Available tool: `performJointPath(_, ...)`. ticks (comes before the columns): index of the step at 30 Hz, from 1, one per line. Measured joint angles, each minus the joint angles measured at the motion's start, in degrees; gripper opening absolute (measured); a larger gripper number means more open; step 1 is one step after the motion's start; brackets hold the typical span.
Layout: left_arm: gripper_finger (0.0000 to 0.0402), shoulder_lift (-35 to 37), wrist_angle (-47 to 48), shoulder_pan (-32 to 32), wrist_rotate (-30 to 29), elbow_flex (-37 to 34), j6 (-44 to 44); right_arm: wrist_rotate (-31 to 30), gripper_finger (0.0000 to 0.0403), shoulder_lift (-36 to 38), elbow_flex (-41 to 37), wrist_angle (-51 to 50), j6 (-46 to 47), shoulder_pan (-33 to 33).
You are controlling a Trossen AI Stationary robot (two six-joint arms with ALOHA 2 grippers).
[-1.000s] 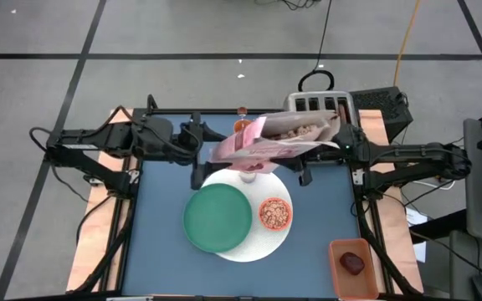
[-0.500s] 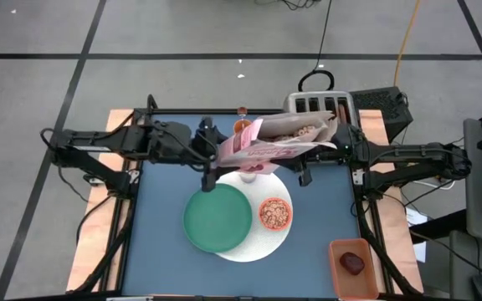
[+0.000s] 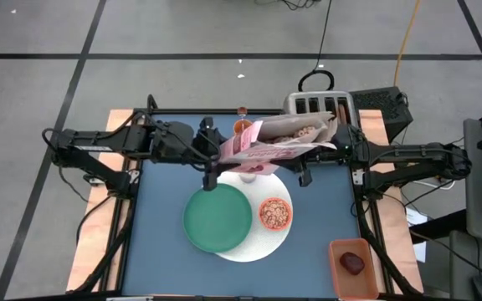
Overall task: Arrange a breakfast setting
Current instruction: Pour the cereals from the cereal box into the orange bowl
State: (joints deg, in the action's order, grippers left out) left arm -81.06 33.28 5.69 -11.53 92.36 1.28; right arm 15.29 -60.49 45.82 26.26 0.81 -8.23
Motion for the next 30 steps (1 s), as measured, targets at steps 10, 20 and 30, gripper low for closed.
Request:
performJointPath(10, 0.0154, 0.00, -0.22, 0.00, -0.15, 0.00, -0.09, 0.00, 0.0154, 0.02, 0.07, 0.02, 0.18, 0.00)
performJointPath(20, 0.0144, 0.00, -0.35, 0.00, -0.19, 0.00, -0.28, -0.07, 0.0155, 0.02, 0.07, -0.06, 0.03, -0.02)
performJointPath(30, 0.0143, 0.00, -0.34, 0.02, -0.74, 0.00, -1.09, -0.11, 0.0158, 0.09, 0.20, -1.45, -0.01, -0.02)
